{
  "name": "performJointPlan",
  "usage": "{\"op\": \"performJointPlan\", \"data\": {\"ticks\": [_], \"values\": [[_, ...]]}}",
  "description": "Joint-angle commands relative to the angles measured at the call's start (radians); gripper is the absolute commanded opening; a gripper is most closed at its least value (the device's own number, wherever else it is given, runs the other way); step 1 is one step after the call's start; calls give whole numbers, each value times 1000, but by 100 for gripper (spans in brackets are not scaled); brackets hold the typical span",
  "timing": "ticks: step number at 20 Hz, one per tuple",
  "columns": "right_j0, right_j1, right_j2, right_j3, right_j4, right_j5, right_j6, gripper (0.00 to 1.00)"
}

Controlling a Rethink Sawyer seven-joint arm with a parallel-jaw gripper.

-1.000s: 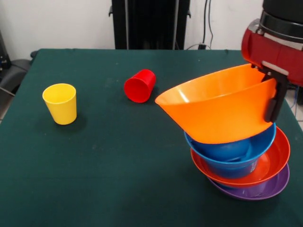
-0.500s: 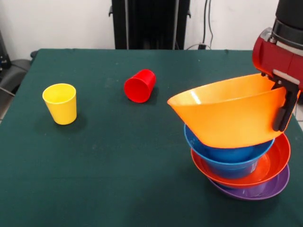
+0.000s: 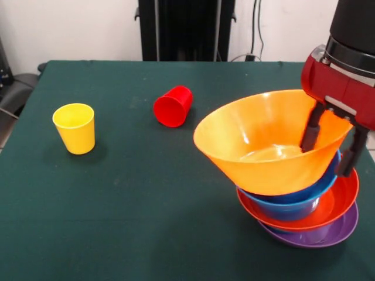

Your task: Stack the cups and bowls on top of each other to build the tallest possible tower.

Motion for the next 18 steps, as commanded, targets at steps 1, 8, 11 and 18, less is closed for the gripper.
{"op": "performJointPlan", "data": {"ticks": [1, 8, 11, 18], "values": [[-9, -2, 48, 9, 10, 78, 140, 0], [-1, -9, 33, 17, 13, 57, 166, 0], [0, -9, 32, 17, 20, 61, 171, 0], [3, -14, 28, 23, 28, 54, 180, 0]]}}
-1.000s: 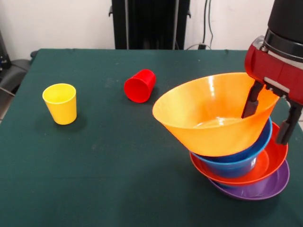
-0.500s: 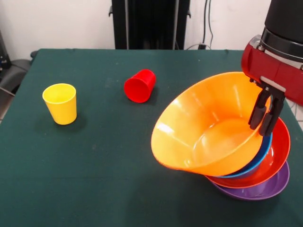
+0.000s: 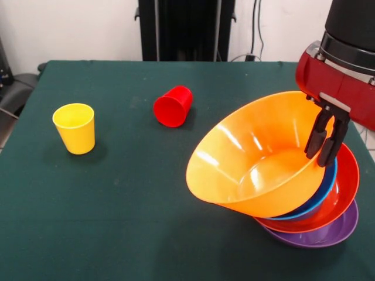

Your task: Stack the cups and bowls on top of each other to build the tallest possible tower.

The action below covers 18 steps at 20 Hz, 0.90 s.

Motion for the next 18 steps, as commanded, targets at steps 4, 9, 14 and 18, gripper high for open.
{"op": "performJointPlan", "data": {"ticks": [4, 9, 14, 18], "values": [[5, -10, 46, 13, 27, 62, 184, 0], [17, 11, 21, 3, 37, 45, 217, 0], [67, 76, -38, -63, 83, 64, 384, 0], [83, 125, -65, -102, 129, 39, 459, 0]]}}
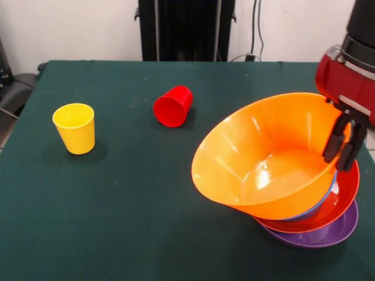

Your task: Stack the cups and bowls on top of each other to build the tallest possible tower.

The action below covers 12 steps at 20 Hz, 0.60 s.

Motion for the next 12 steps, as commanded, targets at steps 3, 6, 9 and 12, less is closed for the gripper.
{"op": "performJointPlan", "data": {"ticks": [3, 6, 9, 12], "values": [[50, 116, -13, -99, 65, 35, 389, 0], [48, 112, -28, -97, 72, 50, 378, 0], [47, 99, -29, -79, 73, 57, 356, 0], [46, 94, -26, -70, 78, 68, 309, 100]]}}
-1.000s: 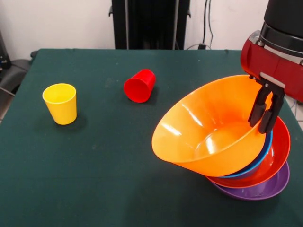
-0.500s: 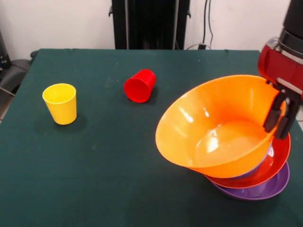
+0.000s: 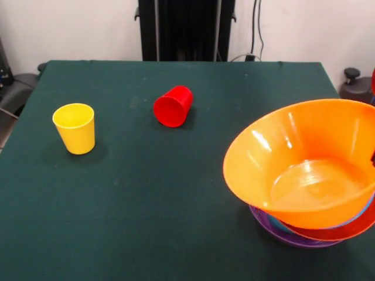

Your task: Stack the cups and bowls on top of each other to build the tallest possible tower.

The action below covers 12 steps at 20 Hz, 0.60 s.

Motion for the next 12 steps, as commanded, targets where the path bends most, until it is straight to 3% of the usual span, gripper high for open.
{"op": "performJointPlan", "data": {"ticks": [1, 6, 8, 12], "values": [[7, 38, 58, 30, 15, 72, 162, 100], [-4, 42, 45, 15, 14, 87, 125, 100], [-9, 45, -11, 0, -1, 76, 177, 100], [-17, 41, -9, 10, 7, 67, 164, 100]]}}
